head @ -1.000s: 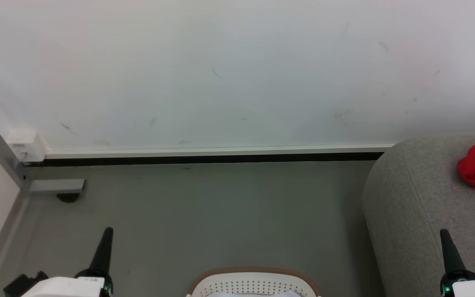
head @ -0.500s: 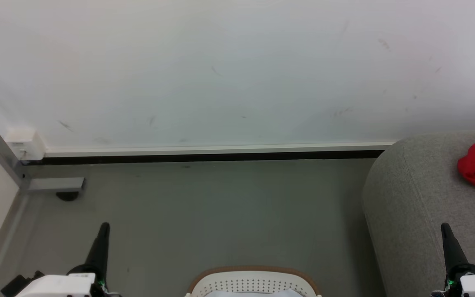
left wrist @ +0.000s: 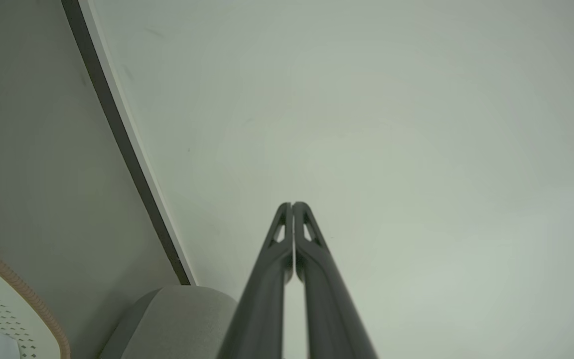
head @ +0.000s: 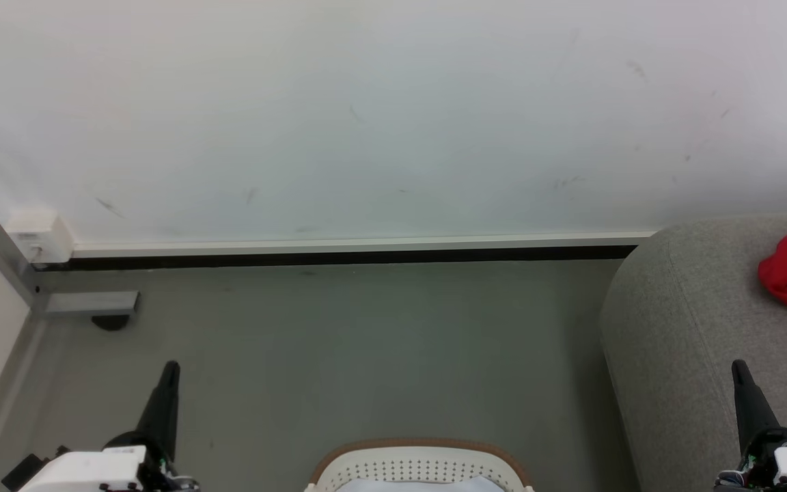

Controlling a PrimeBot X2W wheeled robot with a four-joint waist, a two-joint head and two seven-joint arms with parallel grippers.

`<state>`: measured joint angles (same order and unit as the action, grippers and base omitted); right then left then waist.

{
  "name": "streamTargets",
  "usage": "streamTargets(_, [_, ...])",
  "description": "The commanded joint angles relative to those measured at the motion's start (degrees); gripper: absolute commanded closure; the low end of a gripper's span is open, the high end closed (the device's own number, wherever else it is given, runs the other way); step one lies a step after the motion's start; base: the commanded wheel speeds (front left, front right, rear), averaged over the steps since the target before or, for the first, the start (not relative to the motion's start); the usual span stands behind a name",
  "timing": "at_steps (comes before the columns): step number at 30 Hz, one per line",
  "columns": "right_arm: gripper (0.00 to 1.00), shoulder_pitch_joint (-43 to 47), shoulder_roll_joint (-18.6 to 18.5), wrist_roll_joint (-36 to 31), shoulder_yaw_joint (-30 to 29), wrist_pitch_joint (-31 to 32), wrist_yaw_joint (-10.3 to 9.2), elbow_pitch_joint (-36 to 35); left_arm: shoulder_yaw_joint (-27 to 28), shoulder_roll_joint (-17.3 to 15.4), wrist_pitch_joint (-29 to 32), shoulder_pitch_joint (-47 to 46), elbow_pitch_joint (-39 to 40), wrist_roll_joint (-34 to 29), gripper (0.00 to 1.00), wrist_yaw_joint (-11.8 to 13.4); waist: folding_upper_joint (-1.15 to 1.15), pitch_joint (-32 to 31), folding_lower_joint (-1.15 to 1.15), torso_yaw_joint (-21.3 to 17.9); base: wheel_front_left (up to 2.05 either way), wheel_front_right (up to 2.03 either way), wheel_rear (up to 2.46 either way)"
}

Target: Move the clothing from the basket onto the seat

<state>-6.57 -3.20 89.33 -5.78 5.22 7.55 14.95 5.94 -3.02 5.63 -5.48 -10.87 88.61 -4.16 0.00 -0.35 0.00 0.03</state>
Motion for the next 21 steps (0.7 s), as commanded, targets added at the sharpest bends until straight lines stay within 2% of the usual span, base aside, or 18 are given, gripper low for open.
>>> streamTargets(1, [1.00, -0.6, -0.3, 0.9, -0.2, 0.4, -0.11, -0.2, 0.4, -0.1, 0.3, -0.7, 0.2, 1.5, 1.00, 0.0, 0.00, 0.0, 0.00, 0.0, 0.00, 0.00, 0.00])
streamTargets(9, [1.00, -1.1, -0.4, 3.9, -0.3, 1.0, -0.12, -0.2, 0.9, 0.2, 1.1, -0.9, 0.4, 4.3, 1.00, 0.0, 0.00, 0.2, 0.00, 0.0, 0.00, 0.00, 0.00])
streamTargets(21, [1.00, -1.1, -0.5, 3.9, 0.0, 0.8, -0.13, -0.2, 0.9, 0.1, 1.1, -0.9, 0.4, 4.1, 1.00, 0.0, 0.00, 0.2, 0.00, 0.0, 0.00, 0.00, 0.00])
